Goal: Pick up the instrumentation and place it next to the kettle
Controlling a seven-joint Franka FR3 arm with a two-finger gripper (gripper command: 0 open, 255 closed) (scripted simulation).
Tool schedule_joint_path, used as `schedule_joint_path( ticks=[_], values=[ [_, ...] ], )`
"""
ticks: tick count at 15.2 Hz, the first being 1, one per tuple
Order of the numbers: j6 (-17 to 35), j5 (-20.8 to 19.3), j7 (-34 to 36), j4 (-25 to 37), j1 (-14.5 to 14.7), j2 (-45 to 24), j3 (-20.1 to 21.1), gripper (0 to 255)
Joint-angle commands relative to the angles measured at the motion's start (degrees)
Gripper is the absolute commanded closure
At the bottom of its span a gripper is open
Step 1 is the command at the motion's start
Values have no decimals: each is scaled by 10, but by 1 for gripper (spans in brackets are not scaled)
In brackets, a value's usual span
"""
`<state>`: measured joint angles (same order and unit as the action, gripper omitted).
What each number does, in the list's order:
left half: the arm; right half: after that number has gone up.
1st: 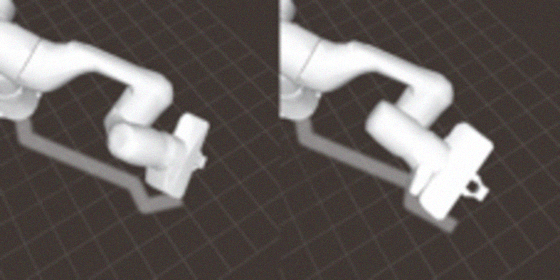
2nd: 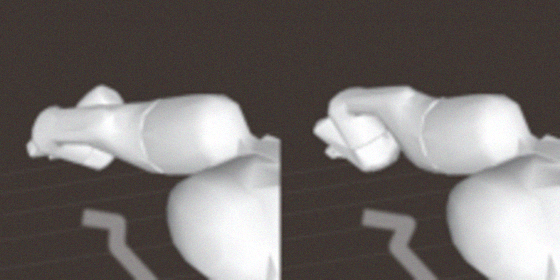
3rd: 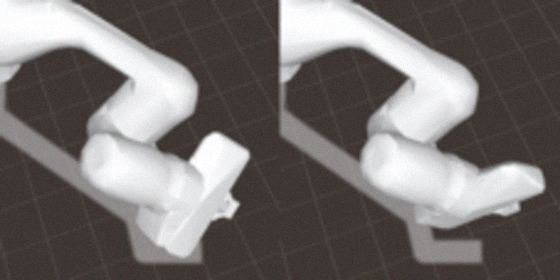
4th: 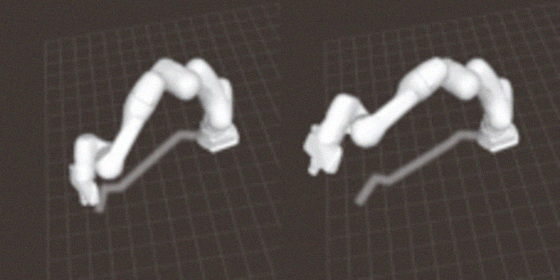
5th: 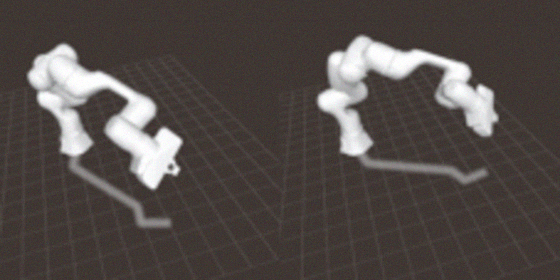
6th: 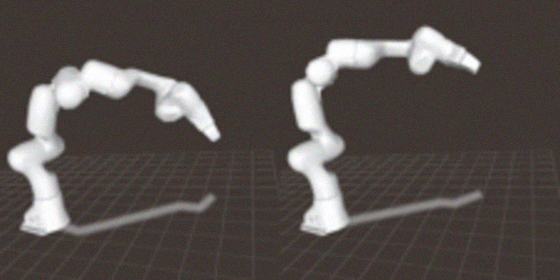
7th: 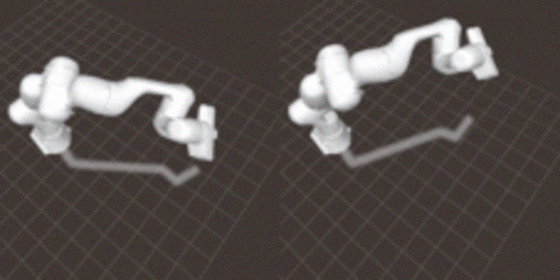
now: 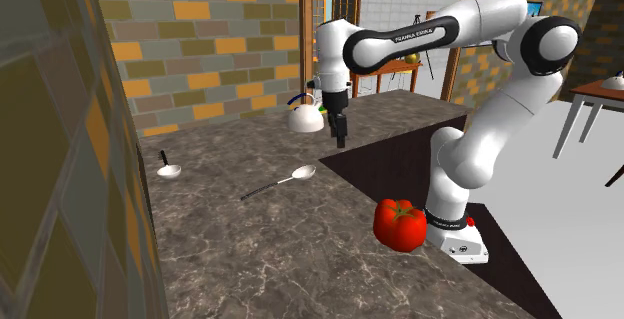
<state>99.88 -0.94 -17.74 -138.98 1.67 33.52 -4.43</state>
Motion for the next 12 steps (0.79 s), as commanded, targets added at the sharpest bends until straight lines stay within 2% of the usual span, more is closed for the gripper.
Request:
schedule_joint_path(
  ticks=[1, 6, 12],
  values=[
    [35, -3, -37, 12, 5, -45, -14, 0],
    [103, 6, -121, 56, 22, -157, -40, 0],
    [160, 35, -224, 135, 36, -295, -55, 0]
  ],
)
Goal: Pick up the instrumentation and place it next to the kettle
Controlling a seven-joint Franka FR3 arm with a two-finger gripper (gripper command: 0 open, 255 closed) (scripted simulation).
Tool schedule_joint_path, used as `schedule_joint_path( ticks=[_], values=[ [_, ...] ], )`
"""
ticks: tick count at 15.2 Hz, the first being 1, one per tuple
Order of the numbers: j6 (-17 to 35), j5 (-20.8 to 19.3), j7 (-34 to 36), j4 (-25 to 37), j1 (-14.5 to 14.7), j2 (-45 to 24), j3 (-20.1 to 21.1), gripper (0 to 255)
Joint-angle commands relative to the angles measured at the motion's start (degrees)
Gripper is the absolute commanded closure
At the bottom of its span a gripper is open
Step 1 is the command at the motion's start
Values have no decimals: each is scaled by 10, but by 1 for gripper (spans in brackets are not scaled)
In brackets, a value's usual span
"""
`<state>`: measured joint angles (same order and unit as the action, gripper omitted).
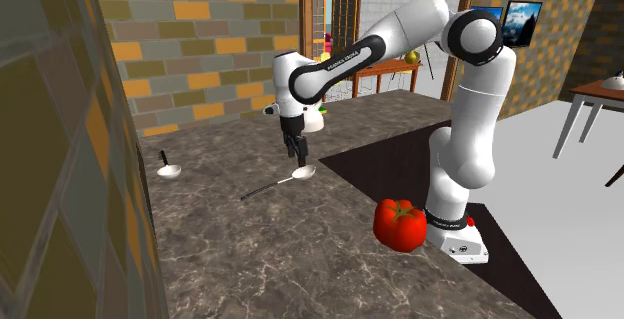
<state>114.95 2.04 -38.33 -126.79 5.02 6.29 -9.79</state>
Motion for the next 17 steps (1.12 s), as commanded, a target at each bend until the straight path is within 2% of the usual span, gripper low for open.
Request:
schedule_joint_path(
  ticks=[1, 5, 12, 17],
  values=[
    [16, 12, -34, 29, 4, -46, -2, 0],
    [33, 33, -89, 87, 5, -123, 2, 0],
    [88, 41, -94, 54, 6, -146, 5, 0],
    [88, 41, -94, 54, 6, -146, 5, 0]
  ],
)
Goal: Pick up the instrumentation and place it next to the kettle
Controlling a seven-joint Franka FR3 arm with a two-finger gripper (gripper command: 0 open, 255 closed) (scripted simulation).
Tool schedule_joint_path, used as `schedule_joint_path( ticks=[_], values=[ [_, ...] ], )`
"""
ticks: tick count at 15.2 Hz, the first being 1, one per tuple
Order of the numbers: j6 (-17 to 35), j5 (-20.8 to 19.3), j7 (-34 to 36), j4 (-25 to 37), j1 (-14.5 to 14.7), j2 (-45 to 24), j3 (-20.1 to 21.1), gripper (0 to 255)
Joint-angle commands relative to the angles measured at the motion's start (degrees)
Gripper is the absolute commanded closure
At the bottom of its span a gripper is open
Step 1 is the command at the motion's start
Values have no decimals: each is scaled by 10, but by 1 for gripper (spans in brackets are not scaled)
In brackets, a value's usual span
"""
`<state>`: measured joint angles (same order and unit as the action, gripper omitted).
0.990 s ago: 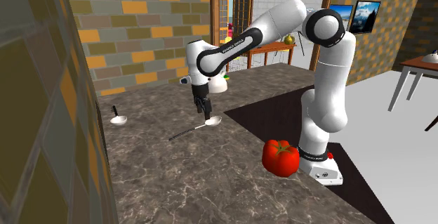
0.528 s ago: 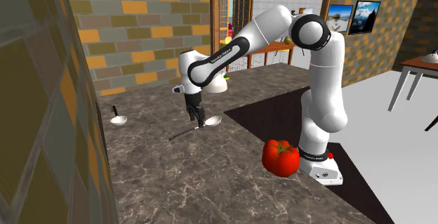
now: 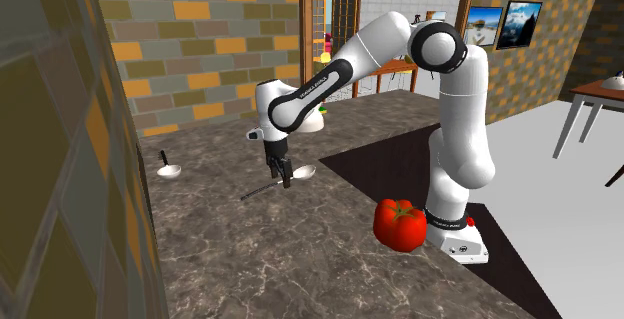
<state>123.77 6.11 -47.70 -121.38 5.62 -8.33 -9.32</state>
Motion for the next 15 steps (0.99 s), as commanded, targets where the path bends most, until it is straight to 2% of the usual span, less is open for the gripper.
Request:
schedule_joint_path(
  ticks=[1, 3, 4, 13, 15],
  values=[
    [0, 0, 0, 0, 0, 0, 0, 0],
    [0, 0, 0, 0, 0, 0, 0, 0],
    [0, 0, 0, 0, 0, 0, 0, 255],
    [0, 0, 0, 0, 0, 0, 0, 255],
    [-14, -3, 2, 6, 0, 8, 0, 255]
  ],
)
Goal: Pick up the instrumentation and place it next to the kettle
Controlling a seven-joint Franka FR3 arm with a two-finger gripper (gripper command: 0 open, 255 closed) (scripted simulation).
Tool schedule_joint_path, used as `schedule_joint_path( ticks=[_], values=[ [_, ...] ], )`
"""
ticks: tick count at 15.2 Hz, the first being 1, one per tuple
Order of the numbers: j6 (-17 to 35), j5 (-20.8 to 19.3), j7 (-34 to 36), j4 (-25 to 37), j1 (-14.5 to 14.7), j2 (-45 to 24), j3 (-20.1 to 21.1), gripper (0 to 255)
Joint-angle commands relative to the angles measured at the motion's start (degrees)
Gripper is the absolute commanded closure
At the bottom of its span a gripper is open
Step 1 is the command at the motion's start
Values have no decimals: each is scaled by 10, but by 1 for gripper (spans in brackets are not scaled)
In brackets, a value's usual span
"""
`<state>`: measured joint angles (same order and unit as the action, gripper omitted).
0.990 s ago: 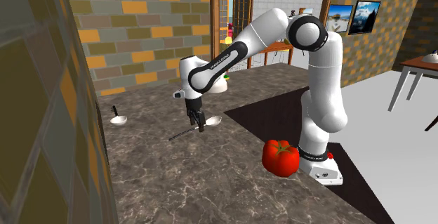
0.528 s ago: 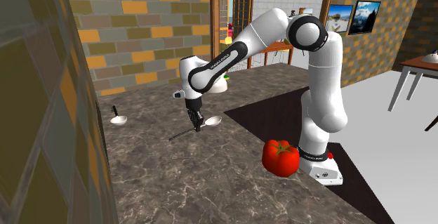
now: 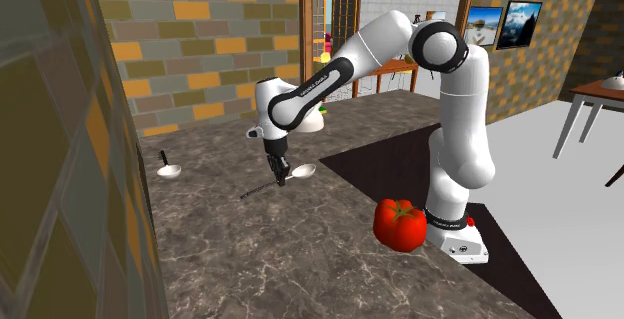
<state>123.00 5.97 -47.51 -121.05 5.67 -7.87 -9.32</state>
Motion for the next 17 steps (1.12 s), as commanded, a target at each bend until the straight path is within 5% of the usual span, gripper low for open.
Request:
schedule_joint_path(
  ticks=[1, 17],
  values=[
    [-13, -2, 2, 6, 0, 8, -1, 255],
    [-129, -16, 17, 72, 1, 58, -2, 255]
  ],
)
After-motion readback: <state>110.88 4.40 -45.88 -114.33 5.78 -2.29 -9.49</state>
